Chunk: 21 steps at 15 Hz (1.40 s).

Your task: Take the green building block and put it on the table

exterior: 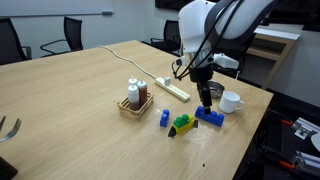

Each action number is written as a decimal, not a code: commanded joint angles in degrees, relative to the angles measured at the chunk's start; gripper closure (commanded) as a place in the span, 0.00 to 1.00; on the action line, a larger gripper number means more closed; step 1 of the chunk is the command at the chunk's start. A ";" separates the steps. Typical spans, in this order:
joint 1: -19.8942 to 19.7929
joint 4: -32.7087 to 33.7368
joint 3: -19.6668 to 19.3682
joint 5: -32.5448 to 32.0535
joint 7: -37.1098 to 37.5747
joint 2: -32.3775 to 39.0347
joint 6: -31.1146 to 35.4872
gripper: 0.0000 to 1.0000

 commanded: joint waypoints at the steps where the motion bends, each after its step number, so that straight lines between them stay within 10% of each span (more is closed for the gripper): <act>1: 0.51 4.68 -1.03 -5.66 0.69 5.02 0.66 0.00; 21: -0.87 12.31 3.41 -7.27 -11.31 17.35 6.49 0.00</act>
